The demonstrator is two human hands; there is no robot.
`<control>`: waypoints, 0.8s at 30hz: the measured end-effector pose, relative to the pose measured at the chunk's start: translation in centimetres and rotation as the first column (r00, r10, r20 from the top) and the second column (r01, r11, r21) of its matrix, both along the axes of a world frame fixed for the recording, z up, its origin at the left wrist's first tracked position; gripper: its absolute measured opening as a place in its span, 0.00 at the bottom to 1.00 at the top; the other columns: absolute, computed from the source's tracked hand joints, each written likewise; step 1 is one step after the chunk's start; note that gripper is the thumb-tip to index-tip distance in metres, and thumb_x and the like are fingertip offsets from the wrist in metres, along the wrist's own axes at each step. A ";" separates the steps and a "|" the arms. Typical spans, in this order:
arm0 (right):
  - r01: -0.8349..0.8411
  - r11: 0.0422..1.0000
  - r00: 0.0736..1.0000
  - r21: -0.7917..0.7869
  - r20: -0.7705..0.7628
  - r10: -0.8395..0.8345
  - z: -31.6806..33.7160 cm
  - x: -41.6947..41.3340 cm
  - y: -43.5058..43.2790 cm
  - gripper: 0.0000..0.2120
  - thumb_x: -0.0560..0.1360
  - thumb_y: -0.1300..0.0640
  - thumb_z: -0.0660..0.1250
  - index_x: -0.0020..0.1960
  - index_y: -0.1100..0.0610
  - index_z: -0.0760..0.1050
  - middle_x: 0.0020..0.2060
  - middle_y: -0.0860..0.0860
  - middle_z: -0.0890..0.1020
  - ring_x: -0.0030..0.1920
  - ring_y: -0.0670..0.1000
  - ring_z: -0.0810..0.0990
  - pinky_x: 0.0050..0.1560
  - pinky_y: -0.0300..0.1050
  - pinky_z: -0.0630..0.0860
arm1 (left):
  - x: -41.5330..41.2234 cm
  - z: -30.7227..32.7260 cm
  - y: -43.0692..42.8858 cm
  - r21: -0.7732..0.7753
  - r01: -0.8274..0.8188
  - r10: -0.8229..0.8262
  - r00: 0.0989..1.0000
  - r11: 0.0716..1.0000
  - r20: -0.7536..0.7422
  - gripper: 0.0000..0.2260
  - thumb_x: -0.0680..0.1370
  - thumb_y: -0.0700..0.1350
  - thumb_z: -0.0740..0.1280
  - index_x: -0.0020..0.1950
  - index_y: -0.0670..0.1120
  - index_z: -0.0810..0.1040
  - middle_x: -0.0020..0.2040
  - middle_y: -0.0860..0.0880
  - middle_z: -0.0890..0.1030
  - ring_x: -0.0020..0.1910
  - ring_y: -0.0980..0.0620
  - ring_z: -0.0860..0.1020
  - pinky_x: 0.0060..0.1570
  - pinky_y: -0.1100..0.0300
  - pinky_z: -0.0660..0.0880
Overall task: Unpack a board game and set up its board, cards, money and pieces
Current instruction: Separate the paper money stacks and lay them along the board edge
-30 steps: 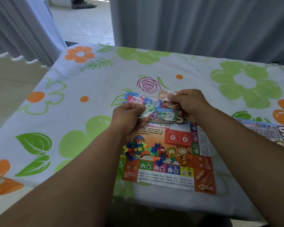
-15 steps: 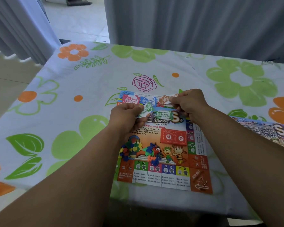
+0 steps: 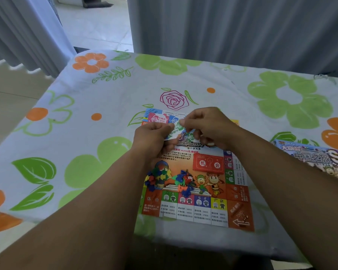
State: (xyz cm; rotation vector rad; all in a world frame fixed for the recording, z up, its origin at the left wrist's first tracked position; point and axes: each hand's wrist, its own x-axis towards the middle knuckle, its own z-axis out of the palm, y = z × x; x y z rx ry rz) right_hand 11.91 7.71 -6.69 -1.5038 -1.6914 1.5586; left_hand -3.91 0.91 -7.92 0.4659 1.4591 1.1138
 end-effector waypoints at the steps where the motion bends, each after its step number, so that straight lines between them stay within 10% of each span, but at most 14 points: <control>1: -0.005 1.000 1.000 0.009 0.012 0.005 0.2 -0.1 -0.2 0.10 0.76 0.56 0.73 0.48 0.64 0.79 0.27 0.49 0.80 0.22 0.45 0.72 0.21 0.36 0.66 | 0.0 0.0 0.0 0.001 0.002 -0.002 1.000 1.000 -0.002 0.06 0.78 0.43 0.71 0.47 0.42 0.77 0.40 0.42 0.83 0.34 0.49 0.82 0.28 0.62 0.78; 16: 0.280 0.959 0.960 -0.049 -0.002 -0.281 -0.6 1.9 -1.1 0.07 0.74 0.62 0.73 0.45 0.66 0.78 0.34 0.59 0.76 0.25 0.49 0.71 0.25 0.41 0.69 | -0.1 1.2 -0.7 -0.034 0.016 -0.013 0.996 0.999 0.084 0.11 0.80 0.33 0.65 0.61 0.38 0.74 0.47 0.39 0.82 0.38 0.46 0.86 0.36 0.57 0.83; 24: 0.296 0.947 0.953 -0.127 0.108 -0.284 -1.3 3.0 -1.0 0.06 0.74 0.64 0.73 0.42 0.66 0.78 0.32 0.58 0.77 0.24 0.49 0.69 0.25 0.39 0.64 | -0.3 0.9 -0.8 -0.055 0.019 -0.018 1.000 0.998 0.018 0.04 0.80 0.35 0.67 0.48 0.42 0.74 0.44 0.41 0.81 0.41 0.44 0.85 0.32 0.59 0.82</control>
